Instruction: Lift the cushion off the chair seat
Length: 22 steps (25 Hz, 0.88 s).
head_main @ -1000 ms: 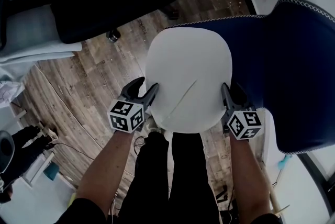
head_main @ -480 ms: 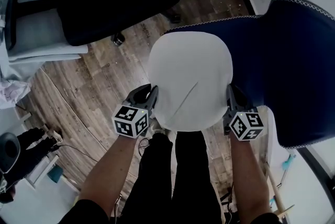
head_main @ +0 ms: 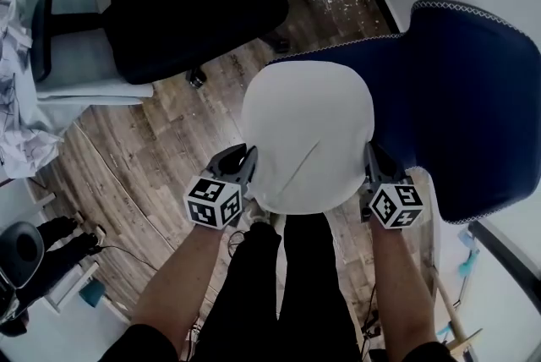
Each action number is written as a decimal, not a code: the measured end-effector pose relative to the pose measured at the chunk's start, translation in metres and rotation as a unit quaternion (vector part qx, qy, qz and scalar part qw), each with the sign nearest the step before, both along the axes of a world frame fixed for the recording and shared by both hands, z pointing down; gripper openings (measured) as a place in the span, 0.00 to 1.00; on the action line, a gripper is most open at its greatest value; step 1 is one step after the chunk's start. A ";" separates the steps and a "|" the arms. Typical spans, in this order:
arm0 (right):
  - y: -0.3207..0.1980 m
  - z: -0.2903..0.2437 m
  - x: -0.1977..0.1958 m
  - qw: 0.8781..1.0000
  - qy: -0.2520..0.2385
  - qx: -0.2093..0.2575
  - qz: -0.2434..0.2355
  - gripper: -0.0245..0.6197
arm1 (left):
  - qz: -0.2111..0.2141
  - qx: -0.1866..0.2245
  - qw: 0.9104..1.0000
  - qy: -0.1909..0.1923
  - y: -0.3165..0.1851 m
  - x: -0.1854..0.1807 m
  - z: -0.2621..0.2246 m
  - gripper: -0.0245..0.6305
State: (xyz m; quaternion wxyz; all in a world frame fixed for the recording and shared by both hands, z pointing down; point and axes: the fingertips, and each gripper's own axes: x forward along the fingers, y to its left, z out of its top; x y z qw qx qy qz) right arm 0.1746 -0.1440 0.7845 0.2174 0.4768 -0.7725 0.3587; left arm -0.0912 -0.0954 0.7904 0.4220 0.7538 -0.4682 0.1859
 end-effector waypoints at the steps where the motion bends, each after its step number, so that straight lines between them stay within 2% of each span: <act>1: 0.000 -0.007 0.000 1.000 -0.001 0.003 0.001 0.07 | 0.003 0.003 1.000 -0.001 -0.001 -0.001 -0.006 0.11; 22: -0.004 -0.191 0.001 0.996 -0.003 0.084 -0.003 0.07 | 0.026 0.075 0.997 -0.011 -0.014 0.001 -0.173 0.11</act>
